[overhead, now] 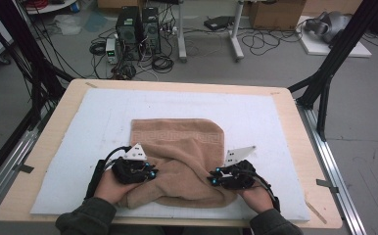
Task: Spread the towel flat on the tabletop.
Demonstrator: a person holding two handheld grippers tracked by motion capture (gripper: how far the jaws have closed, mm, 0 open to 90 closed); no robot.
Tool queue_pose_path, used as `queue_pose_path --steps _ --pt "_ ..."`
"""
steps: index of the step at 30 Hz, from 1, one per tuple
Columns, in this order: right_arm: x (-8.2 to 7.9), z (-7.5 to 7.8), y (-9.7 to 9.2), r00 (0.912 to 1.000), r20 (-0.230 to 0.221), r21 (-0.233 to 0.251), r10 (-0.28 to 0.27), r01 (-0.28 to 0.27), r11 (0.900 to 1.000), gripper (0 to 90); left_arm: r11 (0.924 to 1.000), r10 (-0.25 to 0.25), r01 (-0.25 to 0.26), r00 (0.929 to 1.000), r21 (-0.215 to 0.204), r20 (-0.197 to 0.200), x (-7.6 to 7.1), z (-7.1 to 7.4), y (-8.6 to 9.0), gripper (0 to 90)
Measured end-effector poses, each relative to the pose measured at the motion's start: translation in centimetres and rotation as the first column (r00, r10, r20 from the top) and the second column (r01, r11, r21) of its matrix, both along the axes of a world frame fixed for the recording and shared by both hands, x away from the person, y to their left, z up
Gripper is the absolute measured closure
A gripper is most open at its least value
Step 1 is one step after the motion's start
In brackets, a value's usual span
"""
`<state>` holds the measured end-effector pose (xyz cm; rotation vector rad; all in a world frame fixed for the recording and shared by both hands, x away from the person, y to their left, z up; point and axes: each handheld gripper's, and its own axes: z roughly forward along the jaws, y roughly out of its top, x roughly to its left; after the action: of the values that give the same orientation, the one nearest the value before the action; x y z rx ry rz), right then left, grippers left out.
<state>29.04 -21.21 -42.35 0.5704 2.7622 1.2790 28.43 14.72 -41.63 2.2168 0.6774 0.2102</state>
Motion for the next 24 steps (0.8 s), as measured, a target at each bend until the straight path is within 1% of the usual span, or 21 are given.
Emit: queue_pose_path --steps 1,2,3,5,8,9,11,12,13,14,15,16,17,18,20,21,22,23,24 --pt "-0.2 0.2 -0.2 1.0000 0.003 0.005 0.000 0.000 1.0000 77.8 0.9999 0.005 -0.004 0.9999 -0.015 0.012 -0.6 0.2 0.4 81.5" --pt "-0.6 0.5 -0.5 1.0000 0.006 0.009 -0.002 0.001 1.0000 77.8 0.9998 0.006 -0.006 0.9999 -0.016 0.014 -0.9 0.3 0.6 81.7" --pt "-0.8 0.6 -0.6 1.0000 0.006 0.010 0.000 0.000 1.0000 77.8 0.9999 0.004 -0.003 0.9996 -0.016 0.028 -1.4 0.4 0.9 81.8" --pt "-1.4 0.9 -1.0 1.0000 0.007 0.020 0.000 -0.001 0.9998 77.9 0.9991 0.004 -0.004 0.9998 -0.043 0.020 -2.4 0.4 1.3 81.8" --pt "-2.5 0.9 -1.0 0.9998 -0.001 0.027 0.017 -0.017 0.9995 78.1 0.9982 -0.006 0.007 0.9998 -0.060 0.018 -3.7 0.5 1.8 81.8" --pt "-2.9 0.9 -0.8 0.9995 -0.011 0.028 0.029 -0.028 0.9992 78.1 0.9977 -0.006 0.007 0.9999 -0.067 0.013 -3.9 0.6 2.0 81.7" --pt "-3.4 0.8 -0.4 0.9988 -0.013 0.022 0.047 -0.047 0.9986 78.0 0.9961 -0.014 0.014 0.9999 -0.088 -0.006 -4.2 0.8 2.3 81.4" --pt "-3.6 0.8 -0.3 0.9981 -0.020 0.026 0.059 -0.058 0.9980 76.5 0.9950 -0.020 0.019 0.9997 -0.099 -0.011 -4.2 1.0 2.5 80.6" --pt "-3.7 0.9 -0.2 0.9970 -0.030 0.039 0.071 -0.070 0.9968 72.3 0.9931 -0.027 0.024 0.9994 -0.115 -0.022 -4.1 1.4 2.7 77.8" --pt "-3.7 1.3 -0.2 0.9975 -0.024 0.045 0.067 -0.066 0.9968 65.8 0.9925 -0.027 0.024 0.9994 -0.120 -0.023 -4.0 1.6 2.8 72.6" --pt "-3.7 1.6 -0.2 0.9983 -0.013 0.051 0.057 -0.056 0.9971 63.8 0.9914 -0.022 0.020 0.9996 -0.129 -0.015 -4.0 2.0 3.0 69.0" --pt "-3.5 1.9 -0.5 0.9989 -0.002 0.063 0.046 -0.046 0.9970 59.1 0.9903 -0.017 0.018 0.9998 -0.138 0.006 -3.8 2.4 3.2 65.2" --pt "-2.7 2.6 -1.1 0.9993 0.037 0.070 -0.001 -0.001 0.9975 53.3 0.9904 -0.006 0.009 0.9997 -0.138 0.023 -3.8 2.6 3.2 55.9" --pt "-2.7 2.6 -1.1 0.9993 0.037 0.070 -0.001 -0.001 0.9975 53.3 0.9906 0.009 -0.004 0.9992 -0.137 0.038 -3.6 2.8 3.3 55.9" --pt "-1.5 2.9 -1.9 0.9973 0.050 0.062 -0.054 0.051 0.9968 52.3 0.9900 0.021 -0.015 0.9989 -0.141 0.041 -3.1 3.1 3.5 51.4" --pt "-0.8 2.9 -2.3 0.9947 0.062 0.058 -0.081 0.078 0.9953 52.3 0.9877 0.041 -0.034 0.9981 -0.152 0.047 -2.6 3.2 3.7 50.3" --pt "0.2 2.9 -2.6 0.9929 0.062 0.059 -0.101 0.098 0.9935 52.3 0.9851 0.056 -0.049 0.9975 -0.165 0.043 -2.2 3.3 4.0 49.0" --pt "0.9 2.9 -2.7 0.9914 0.061 0.055 -0.116 0.113 0.9921 52.2 0.9826 0.075 -0.065 0.9960 -0.174 0.050 -1.7 3.4 4.2 47.3" --pt "1.7 2.8 -2.7 0.9884 0.071 0.050 -0.134 0.131 0.9901 51.9 0.9808 0.097 -0.085 0.9934 -0.176 0.061 -1.4 3.3 4.3 46.1"
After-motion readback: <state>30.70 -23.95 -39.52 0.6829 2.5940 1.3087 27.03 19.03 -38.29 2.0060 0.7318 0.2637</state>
